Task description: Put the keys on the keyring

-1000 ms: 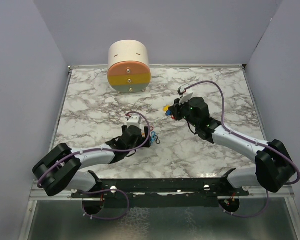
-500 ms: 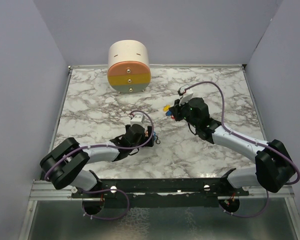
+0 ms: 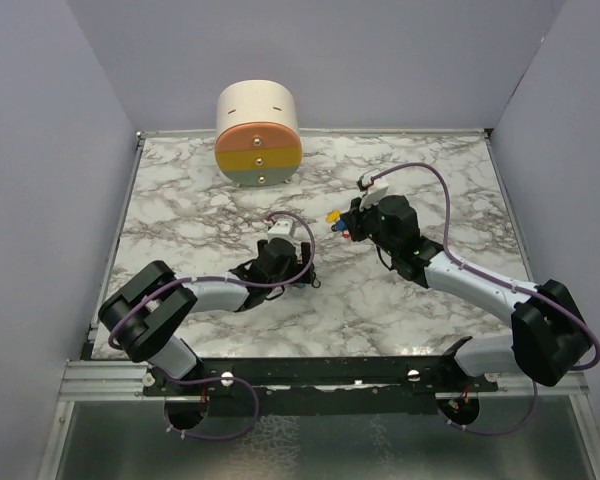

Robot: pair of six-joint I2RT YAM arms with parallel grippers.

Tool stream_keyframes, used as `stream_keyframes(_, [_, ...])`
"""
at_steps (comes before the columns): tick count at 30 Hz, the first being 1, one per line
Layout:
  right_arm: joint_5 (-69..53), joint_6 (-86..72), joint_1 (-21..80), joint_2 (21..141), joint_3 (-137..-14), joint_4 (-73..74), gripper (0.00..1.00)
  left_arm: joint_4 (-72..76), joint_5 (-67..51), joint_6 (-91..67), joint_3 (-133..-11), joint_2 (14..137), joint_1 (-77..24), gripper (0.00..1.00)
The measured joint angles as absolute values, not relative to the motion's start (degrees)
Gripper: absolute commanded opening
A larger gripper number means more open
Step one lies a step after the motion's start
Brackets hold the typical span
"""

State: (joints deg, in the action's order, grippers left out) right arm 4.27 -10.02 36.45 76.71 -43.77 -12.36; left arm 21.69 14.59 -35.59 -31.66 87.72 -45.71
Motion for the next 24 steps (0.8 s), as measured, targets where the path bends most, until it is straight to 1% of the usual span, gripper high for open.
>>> stream_keyframes(9, [4.9, -10.0, 36.4, 77.0, -43.8, -12.4, 0.01, 23.2, 14.8, -34.6, -32.6, 89.4, -44.3, 0.85])
stream_keyframes(16, [4.9, -10.0, 36.4, 77.0, -43.8, -12.4, 0.01, 23.2, 15.7, -34.0, -32.3, 89.5, -44.1, 0.74])
stream_keyframes(24, [5.0, -10.0, 36.4, 77.0, -43.8, -12.3, 0.01, 24.4, 17.7, -33.9, -30.0, 88.2, -43.8, 0.68])
